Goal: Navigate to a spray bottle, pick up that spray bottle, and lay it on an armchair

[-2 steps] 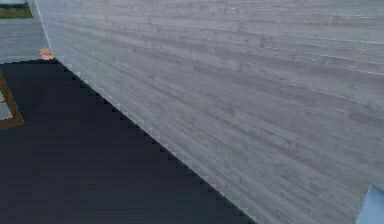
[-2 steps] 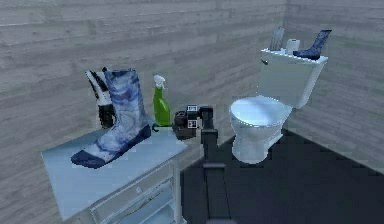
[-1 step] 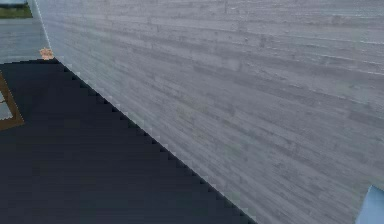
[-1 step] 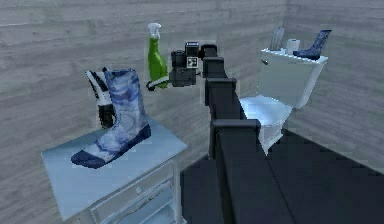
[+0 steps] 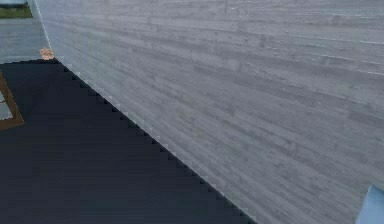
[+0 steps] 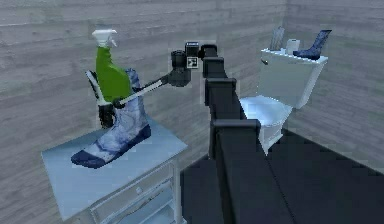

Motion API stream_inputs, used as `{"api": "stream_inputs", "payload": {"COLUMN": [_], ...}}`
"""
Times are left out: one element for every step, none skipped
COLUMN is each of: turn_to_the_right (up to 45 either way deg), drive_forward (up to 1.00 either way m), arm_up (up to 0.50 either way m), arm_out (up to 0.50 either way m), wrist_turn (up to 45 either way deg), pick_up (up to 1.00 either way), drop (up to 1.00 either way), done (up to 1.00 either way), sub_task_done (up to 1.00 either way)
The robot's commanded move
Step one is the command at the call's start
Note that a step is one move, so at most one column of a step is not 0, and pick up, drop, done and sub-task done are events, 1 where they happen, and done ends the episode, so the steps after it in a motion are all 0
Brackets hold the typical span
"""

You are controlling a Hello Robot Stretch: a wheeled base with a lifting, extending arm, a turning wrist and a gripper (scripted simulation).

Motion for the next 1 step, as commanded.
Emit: {"api": "stream_inputs", "payload": {"turn_to_the_right": [0.0], "drive_forward": [0.0], "arm_up": [0.0], "arm_out": [0.0], "wrist_turn": [-45.0], "pick_up": [0.0], "drop": [0.0], "done": [0.0], "sub_task_done": [0.0]}}
